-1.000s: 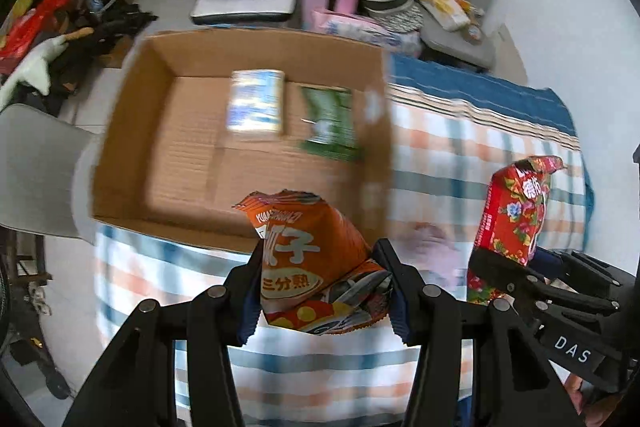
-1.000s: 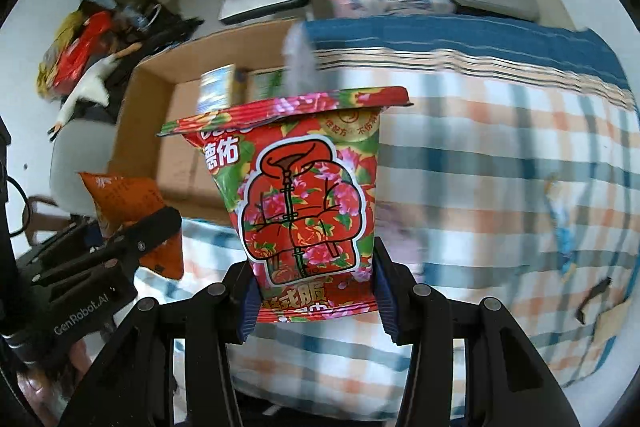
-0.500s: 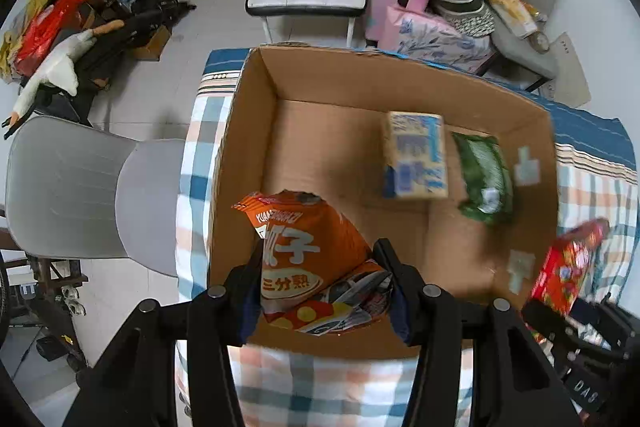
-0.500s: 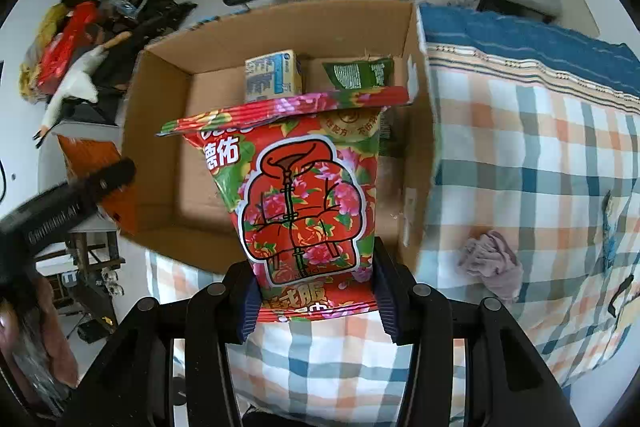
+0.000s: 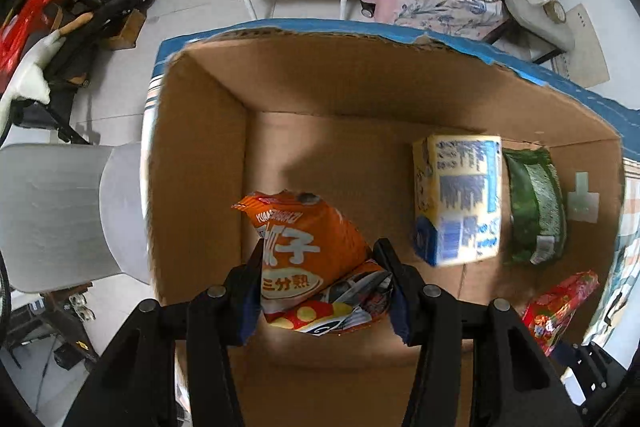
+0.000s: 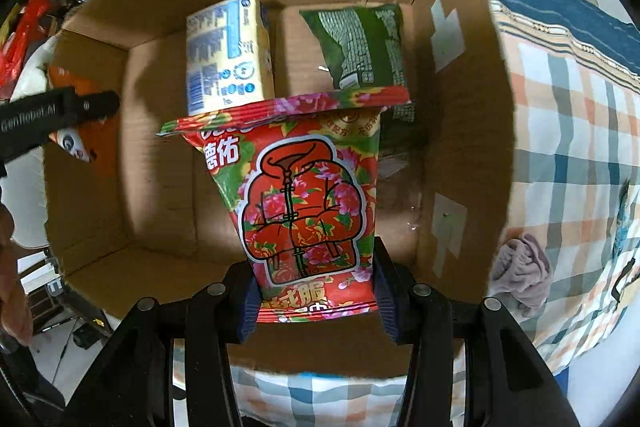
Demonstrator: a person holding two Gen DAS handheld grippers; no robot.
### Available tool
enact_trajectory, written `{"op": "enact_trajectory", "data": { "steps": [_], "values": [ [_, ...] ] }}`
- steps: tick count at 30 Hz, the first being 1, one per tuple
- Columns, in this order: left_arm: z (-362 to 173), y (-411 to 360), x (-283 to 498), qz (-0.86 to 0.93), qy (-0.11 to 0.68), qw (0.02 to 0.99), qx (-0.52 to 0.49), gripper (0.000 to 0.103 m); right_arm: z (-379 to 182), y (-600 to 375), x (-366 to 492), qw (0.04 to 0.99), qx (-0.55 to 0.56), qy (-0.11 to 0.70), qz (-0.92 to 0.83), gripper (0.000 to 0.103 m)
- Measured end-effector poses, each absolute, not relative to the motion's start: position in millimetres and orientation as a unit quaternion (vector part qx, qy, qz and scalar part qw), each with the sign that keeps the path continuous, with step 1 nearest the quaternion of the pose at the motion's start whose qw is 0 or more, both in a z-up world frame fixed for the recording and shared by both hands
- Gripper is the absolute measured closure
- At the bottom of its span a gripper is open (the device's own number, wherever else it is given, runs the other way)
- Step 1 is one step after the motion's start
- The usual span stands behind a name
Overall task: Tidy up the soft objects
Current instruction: 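Carry the panda bag and red packet into the box and release both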
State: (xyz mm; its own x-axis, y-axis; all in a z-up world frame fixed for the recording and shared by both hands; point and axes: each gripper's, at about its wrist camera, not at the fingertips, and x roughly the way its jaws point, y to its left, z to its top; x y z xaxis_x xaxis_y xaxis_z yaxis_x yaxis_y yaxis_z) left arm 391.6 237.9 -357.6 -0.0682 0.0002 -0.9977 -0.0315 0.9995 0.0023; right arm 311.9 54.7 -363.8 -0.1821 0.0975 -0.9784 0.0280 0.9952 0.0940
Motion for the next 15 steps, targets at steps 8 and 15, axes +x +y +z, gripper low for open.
{"op": "enact_trajectory", "data": {
  "steps": [8, 15],
  "values": [
    [-377, 238, 415, 0.015, 0.739, 0.673, 0.007, 0.05, -393, 61, 312, 0.617, 0.028, 0.786, 0.016, 0.052],
    [-377, 242, 417, 0.015, 0.746, 0.665, -0.008, 0.047, -387, 66, 313, 0.625, 0.025, 0.78, 0.014, 0.024]
  ]
}}
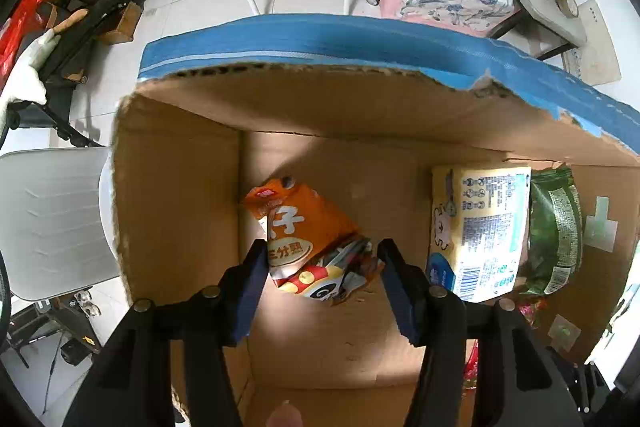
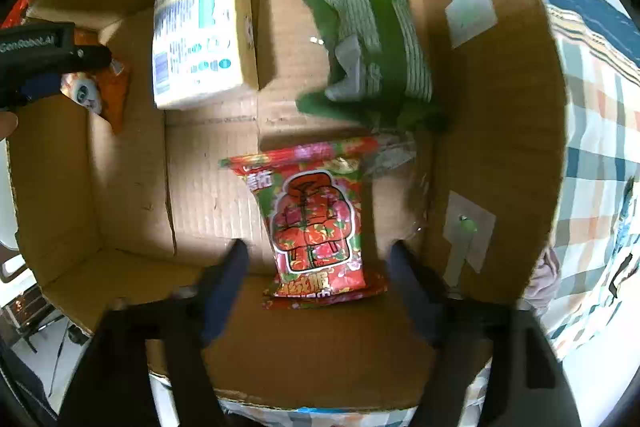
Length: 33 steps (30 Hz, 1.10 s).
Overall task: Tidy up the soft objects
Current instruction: 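Carry the panda bag and red packet into the box and release both, then grasp the lilac cloth with the left tool while the right tool grasps the blue tube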
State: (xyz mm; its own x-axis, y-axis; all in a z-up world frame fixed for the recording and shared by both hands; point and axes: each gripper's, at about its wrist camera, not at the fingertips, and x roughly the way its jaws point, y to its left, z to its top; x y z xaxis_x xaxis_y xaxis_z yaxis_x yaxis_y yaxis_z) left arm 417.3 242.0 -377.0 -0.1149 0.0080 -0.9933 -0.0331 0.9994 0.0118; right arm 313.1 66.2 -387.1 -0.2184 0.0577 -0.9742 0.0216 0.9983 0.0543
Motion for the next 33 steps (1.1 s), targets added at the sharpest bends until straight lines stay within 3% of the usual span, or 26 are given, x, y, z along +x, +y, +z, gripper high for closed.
{"op": "enact_trajectory", "data": {
  "steps": [3, 13, 14, 18, 20, 33],
  "values": [
    [-365, 244, 413, 0.01, 0.739, 0.673, -0.01, 0.047, -374, 71, 314, 0.633, 0.025, 0.773, 0.017, 0.017],
    [-308, 255, 373, 0.006, 0.701, 0.713, -0.012, 0.046, -331, 73, 307, 0.656, 0.016, 0.754, 0.022, 0.017],
    [-300, 256, 363, 0.004, 0.695, 0.719, -0.01, 0.042, -326, 73, 305, 0.659, 0.018, 0.751, 0.023, 0.017],
    [-275, 258, 330, 0.005, 0.668, 0.744, -0.004, 0.015, -307, 67, 299, 0.677, 0.014, 0.736, 0.025, 0.0],
    [-264, 260, 315, 0.007, 0.659, 0.752, -0.005, 0.009, -298, 67, 290, 0.686, 0.015, 0.727, 0.024, 0.0],
    [-200, 250, 222, 0.038, 0.598, 0.8, 0.001, 0.007, -228, 62, 235, 0.757, -0.017, 0.653, 0.03, 0.0]
  ]
}}
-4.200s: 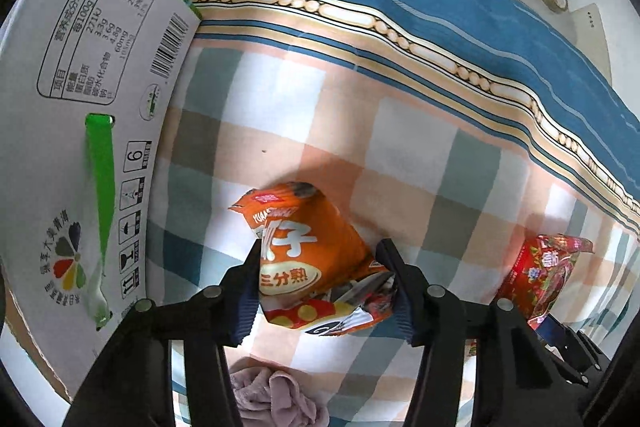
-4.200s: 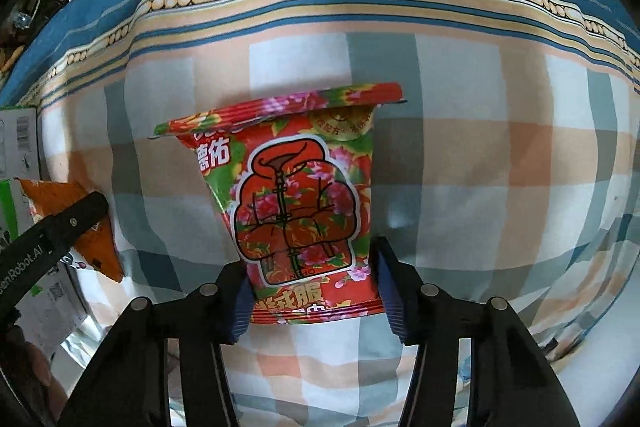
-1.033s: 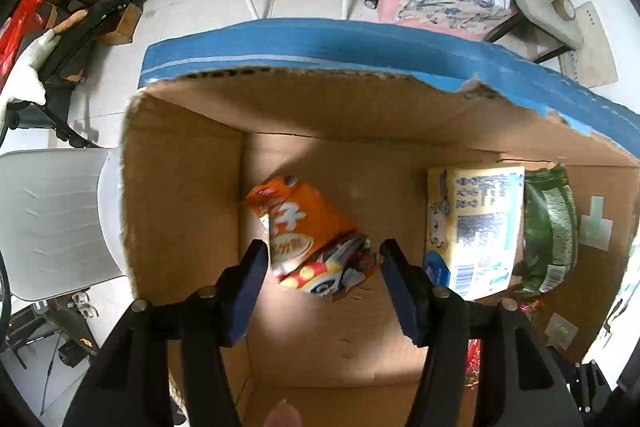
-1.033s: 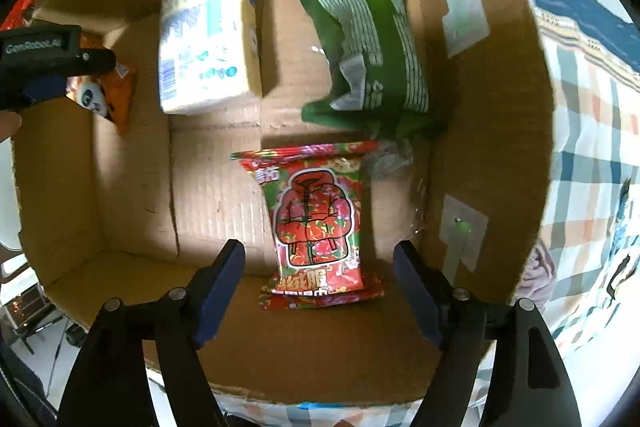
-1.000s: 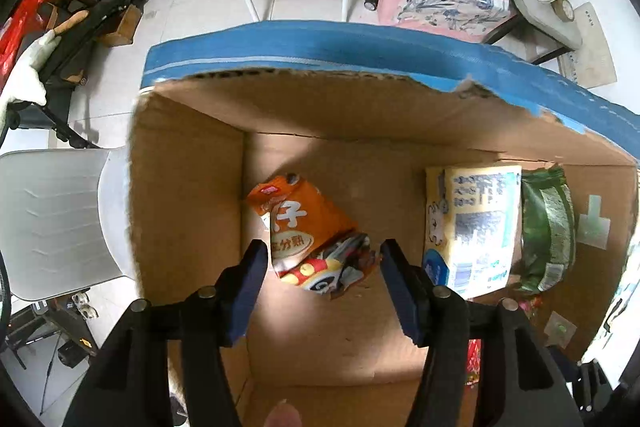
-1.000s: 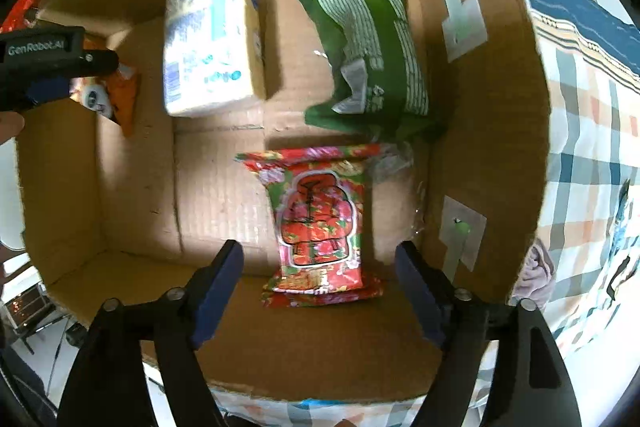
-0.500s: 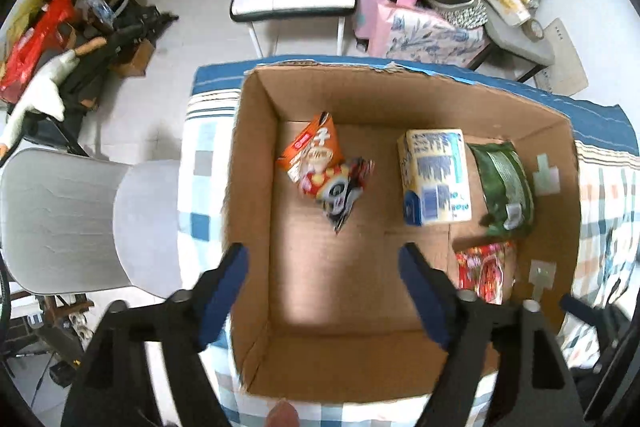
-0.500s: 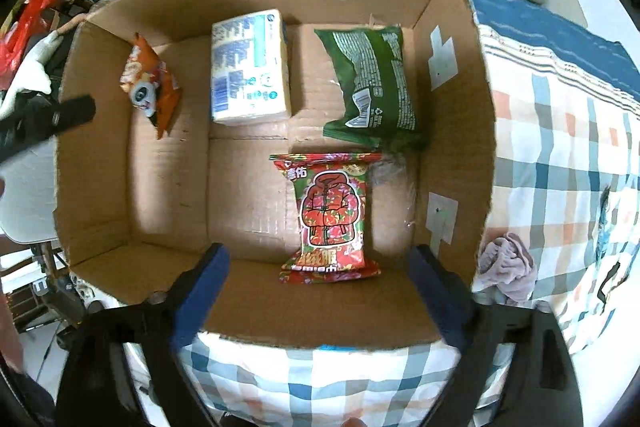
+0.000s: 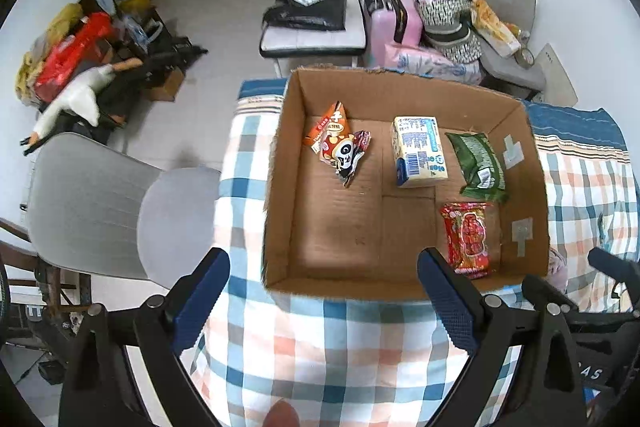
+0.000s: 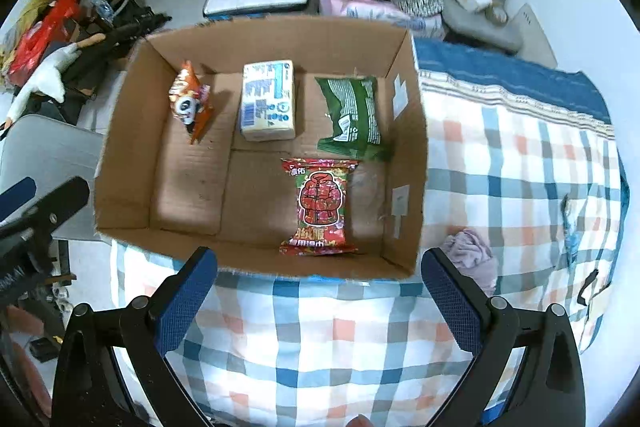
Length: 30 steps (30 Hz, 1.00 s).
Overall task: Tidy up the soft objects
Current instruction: 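Grasp the lilac cloth with the left tool while the right tool grasps the blue tube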
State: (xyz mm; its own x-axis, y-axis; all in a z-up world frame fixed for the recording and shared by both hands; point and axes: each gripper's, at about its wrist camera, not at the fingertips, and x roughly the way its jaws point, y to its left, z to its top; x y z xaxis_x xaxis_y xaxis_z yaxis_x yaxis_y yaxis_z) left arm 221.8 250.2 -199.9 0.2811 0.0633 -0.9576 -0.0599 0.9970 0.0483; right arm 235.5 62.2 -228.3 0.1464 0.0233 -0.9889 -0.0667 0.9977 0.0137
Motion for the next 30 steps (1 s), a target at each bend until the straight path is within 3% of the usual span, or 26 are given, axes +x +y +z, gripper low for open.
{"op": "enact_trajectory", "data": {
  "steps": [10, 18, 25, 30],
  "values": [
    [-170, 214, 185, 0.049, 0.577, 0.815, -0.01, 0.007, -190, 33, 204, 0.778, 0.011, 0.624, 0.074, 0.0],
    [-168, 108, 179, -0.013, 0.596, 0.803, 0.003, 0.007, -173, -83, 176, 0.781, 0.064, 0.619, 0.044, 0.0],
    [-246, -11, 195, -0.096, 0.682, 0.723, -0.052, 0.007, -198, -236, 166, 0.761, 0.086, 0.641, -0.052, 0.0],
    [-318, -52, 209, -0.078, 0.74, 0.659, -0.106, 0.007, -239, -322, 179, 0.735, 0.092, 0.668, -0.069, 0.0]
  ]
}}
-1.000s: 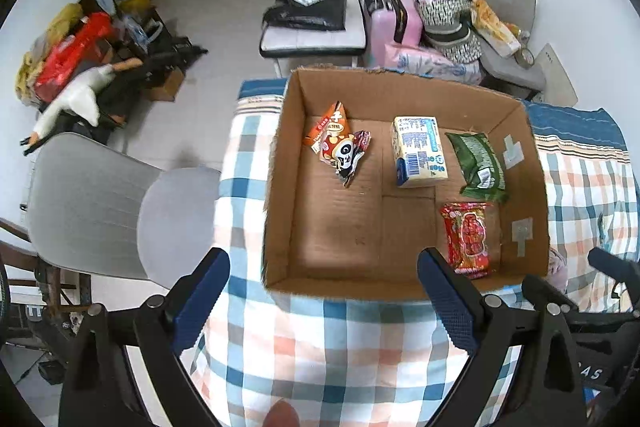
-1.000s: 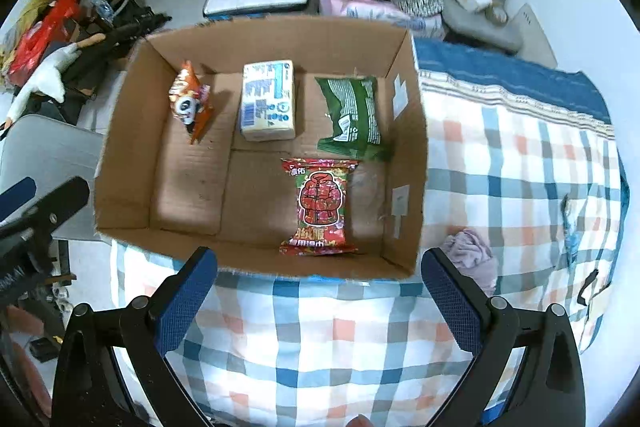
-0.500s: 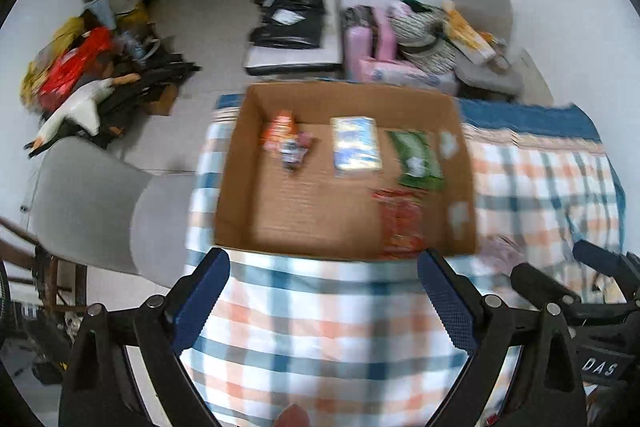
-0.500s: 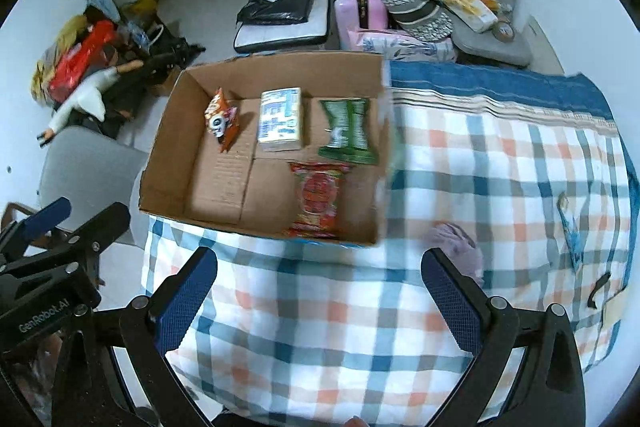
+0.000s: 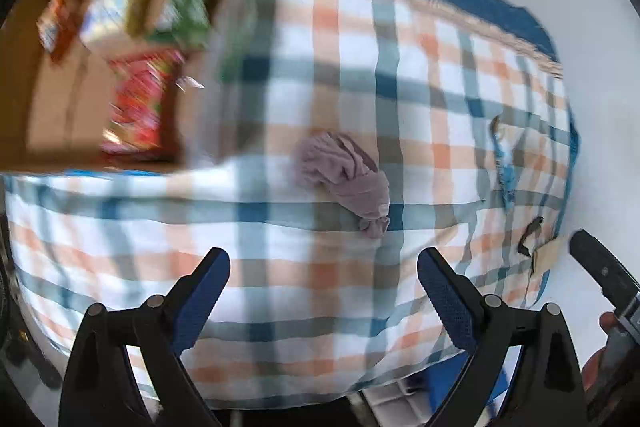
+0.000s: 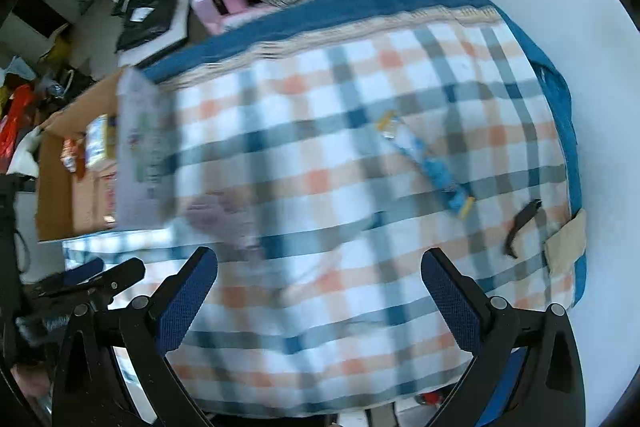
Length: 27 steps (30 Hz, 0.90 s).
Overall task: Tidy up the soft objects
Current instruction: 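Grasp the lilac cloth with the left tool while the right tool grasps the blue tube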
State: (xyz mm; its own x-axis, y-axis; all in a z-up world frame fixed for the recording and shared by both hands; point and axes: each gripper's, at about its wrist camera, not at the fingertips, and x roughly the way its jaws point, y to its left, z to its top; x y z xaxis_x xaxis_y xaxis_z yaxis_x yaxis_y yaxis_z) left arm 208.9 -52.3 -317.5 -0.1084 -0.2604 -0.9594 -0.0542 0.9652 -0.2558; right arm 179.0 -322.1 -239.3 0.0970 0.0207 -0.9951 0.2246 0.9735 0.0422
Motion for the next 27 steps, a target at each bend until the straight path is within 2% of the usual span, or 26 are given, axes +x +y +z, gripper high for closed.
{"op": "enact_trajectory", "data": {
  "steps": [5, 14, 20, 26, 27],
  "values": [
    [-362, -79, 217, -0.065, 0.771, 0.621, -0.123, 0.007, -297, -379, 202, 0.707, 0.086, 0.699, -0.066, 0.0],
    [-402, -106, 237, -0.046, 0.788, 0.603, -0.115, 0.007, -391, -428, 240, 0.664, 0.087, 0.739, -0.071, 0.0],
    [-421, -109, 244, -0.036, 0.798, 0.591, -0.116, 0.007, -424, -438, 255, 0.65, 0.087, 0.752, -0.066, 0.001],
    [-433, -116, 248, -0.032, 0.803, 0.585, -0.107, 0.007, -443, -440, 266, 0.636, 0.07, 0.766, -0.063, 0.011],
    [-435, -118, 248, -0.033, 0.803, 0.585, -0.11, 0.014, -446, -440, 267, 0.635, 0.07, 0.767, -0.063, 0.012]
  ]
}}
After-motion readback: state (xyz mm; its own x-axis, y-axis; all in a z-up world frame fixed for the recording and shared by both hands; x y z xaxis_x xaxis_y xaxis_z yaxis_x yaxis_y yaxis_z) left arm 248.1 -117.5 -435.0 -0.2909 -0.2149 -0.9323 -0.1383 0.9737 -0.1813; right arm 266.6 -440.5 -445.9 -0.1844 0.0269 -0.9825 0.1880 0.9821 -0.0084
